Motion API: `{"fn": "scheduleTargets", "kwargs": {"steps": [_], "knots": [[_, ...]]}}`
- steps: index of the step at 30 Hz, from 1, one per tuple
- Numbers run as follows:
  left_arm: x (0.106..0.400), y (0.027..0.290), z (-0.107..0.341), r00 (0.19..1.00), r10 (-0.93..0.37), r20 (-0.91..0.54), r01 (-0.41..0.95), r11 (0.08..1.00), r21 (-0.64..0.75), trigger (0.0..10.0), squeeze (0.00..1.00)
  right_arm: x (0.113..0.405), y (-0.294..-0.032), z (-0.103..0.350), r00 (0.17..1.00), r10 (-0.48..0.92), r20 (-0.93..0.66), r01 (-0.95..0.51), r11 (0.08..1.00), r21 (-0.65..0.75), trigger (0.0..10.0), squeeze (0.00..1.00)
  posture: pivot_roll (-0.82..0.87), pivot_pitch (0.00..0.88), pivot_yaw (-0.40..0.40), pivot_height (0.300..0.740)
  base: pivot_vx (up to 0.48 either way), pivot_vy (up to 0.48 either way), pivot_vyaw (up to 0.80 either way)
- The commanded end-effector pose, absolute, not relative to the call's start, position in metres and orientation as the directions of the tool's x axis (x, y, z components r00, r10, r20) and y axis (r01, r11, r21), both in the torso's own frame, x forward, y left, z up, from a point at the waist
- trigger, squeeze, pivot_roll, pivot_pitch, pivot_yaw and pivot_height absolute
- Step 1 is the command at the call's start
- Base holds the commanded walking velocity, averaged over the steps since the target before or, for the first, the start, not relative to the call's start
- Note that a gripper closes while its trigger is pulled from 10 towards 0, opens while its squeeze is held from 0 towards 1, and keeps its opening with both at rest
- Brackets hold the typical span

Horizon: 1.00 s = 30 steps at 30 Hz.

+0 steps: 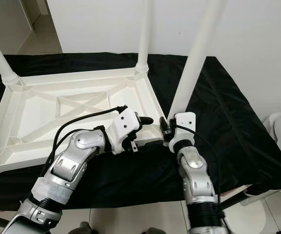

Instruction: Building children table

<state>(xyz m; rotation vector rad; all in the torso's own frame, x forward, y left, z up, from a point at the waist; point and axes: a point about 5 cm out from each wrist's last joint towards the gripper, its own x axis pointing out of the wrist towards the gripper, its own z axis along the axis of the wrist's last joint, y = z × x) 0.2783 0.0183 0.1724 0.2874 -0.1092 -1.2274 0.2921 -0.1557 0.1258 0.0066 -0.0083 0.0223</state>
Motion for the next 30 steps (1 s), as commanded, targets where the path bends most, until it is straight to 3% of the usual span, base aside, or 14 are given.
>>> {"fn": "scheduleTargets", "kwargs": {"steps": [1, 4, 6, 15, 16, 17, 18, 28, 29, 30], "knots": [[0.28, 0.019, 0.17, 0.409, -0.911, -0.056, 0.884, 0.379, 0.274, 10.0, 0.0, 0.288, -0.157, 0.117, 0.997, -0.066, -0.049, 0.066, 0.998, 0.015, 10.0, 0.0, -0.03, 0.0, -0.018, 0.74, 0.0, 0.0, 0.0], [0.28, 0.019, 0.17, 0.408, -0.911, -0.057, 0.884, 0.379, 0.274, 10.0, 0.0, 0.288, -0.156, 0.116, 0.993, -0.1, -0.055, 0.102, 0.995, 0.023, 10.0, 0.0, -0.03, 0.0, -0.018, 0.74, 0.0, 0.0, 0.0], [0.281, 0.019, 0.169, 0.407, -0.912, -0.059, 0.885, 0.377, 0.274, 10.0, 0.0, 0.287, -0.142, 0.117, 0.985, -0.159, -0.061, 0.162, 0.985, 0.05, 10.0, 0.0, -0.04, 0.0, -0.017, 0.74, 0.0, 0.0, 0.0], [0.281, 0.018, 0.169, 0.406, -0.912, -0.058, 0.884, 0.375, 0.279, 10.0, 0.0, 0.287, -0.127, 0.12, 0.986, -0.155, -0.067, 0.16, 0.985, 0.068, 10.0, 0.0, -0.03, 0.0, -0.022, 0.74, 0.0, 0.0, 0.0], [0.281, 0.018, 0.169, 0.405, -0.913, -0.058, 0.884, 0.374, 0.279, 10.0, 0.0, 0.287, -0.128, 0.121, 0.986, -0.153, -0.061, 0.157, 0.986, 0.064, 10.0, 0.32, -0.03, 0.0, -0.026, 0.74, 0.0, 0.0, 0.0], [0.281, 0.018, 0.169, 0.405, -0.913, -0.058, 0.884, 0.374, 0.279, 10.0, 0.0, 0.287, -0.128, 0.121, 0.986, -0.153, -0.061, 0.157, 0.986, 0.064, 10.0, 0.32, -0.03, 0.0, -0.026, 0.74, 0.0, 0.0, 0.0], [0.281, 0.018, 0.169, 0.405, -0.912, -0.058, 0.884, 0.375, 0.279, 10.0, 0.0, 0.286, -0.13, 0.121, 0.988, -0.145, -0.057, 0.149, 0.986, 0.071, 10.0, 1.0, -0.03, 0.0, -0.027, 0.74, 0.0, 0.0, 0.0], [0.28, 0.019, 0.168, 0.41, -0.91, -0.057, 0.882, 0.379, 0.281, 10.0, 0.0, 0.28, -0.14, 0.119, 0.995, -0.095, -0.026, 0.096, 0.993, 0.061, 10.0, 1.0, -0.02, 0.0, -0.032, 0.74, 0.0, 0.0, 0.0], [0.28, 0.019, 0.168, 0.409, -0.911, -0.057, 0.882, 0.379, 0.281, 10.0, 0.0, 0.278, -0.146, 0.117, 0.999, -0.05, -0.014, 0.05, 0.997, 0.052, 10.0, 0.0, -0.02, 0.0, -0.032, 0.74, 0.0, 0.0, 0.0], [0.28, 0.019, 0.168, 0.408, -0.911, -0.058, 0.882, 0.378, 0.282, 10.0, 0.0, 0.277, -0.153, 0.116, 1.0, -0.001, -0.003, 0.001, 1.0, 0.031, 10.0, 0.0, -0.02, 0.0, -0.029, 0.74, 0.0, 0.0, 0.0]]}}
